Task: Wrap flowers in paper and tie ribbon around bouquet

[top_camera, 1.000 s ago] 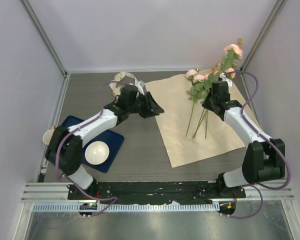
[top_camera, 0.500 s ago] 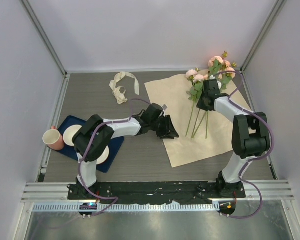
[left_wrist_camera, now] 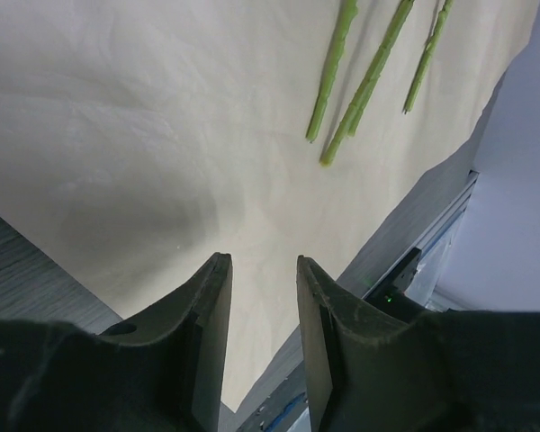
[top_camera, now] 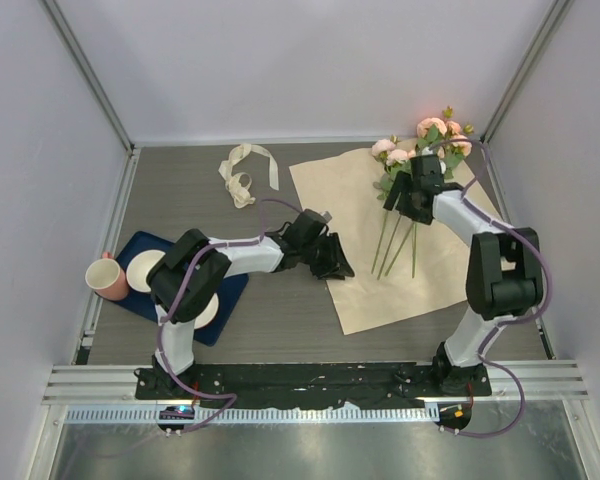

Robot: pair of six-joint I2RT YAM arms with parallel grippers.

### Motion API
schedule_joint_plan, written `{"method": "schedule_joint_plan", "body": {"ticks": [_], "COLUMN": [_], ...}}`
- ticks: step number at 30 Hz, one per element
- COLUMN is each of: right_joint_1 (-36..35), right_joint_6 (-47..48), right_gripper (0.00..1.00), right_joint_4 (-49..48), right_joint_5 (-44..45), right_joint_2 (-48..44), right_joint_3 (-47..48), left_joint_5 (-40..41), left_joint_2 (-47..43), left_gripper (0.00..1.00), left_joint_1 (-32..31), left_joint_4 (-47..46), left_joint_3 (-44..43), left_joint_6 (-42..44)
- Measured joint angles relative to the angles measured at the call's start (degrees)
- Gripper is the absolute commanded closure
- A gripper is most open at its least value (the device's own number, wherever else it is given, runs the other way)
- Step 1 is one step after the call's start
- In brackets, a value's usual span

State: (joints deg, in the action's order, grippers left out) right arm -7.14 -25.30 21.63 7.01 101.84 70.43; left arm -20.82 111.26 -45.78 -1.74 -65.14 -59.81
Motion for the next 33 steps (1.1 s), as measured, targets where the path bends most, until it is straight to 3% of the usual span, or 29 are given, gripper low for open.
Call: {"method": "schedule_joint_plan", "body": {"ticks": [7, 23, 33], "right_joint_1": [6.2, 6.4, 5.4], "right_joint_6": [-0.1, 0.1, 0.1], "right_gripper": [0.18, 0.18, 0.19], "right_joint_4": [-0.9, -3.9, -5.5], "right_joint_5": [-4.4, -10.3, -11.5], "right_joint_2": [-10.5, -6.8, -5.2], "right_joint_3": [-8.1, -12.5, -13.2], "left_joint_5": [0.5, 2.3, 2.5], "left_joint_2": [0.0, 1.7, 1.9], "left_gripper": [0.66, 0.79, 0.82], "left_joint_1": [-0.1, -3.4, -5.2], "left_joint_4": [1.1, -3.5, -12.0], "left_joint_3": [-1.3, 3.0, 7.3], "left_joint_6": [0.2, -4.8, -9.1]}}
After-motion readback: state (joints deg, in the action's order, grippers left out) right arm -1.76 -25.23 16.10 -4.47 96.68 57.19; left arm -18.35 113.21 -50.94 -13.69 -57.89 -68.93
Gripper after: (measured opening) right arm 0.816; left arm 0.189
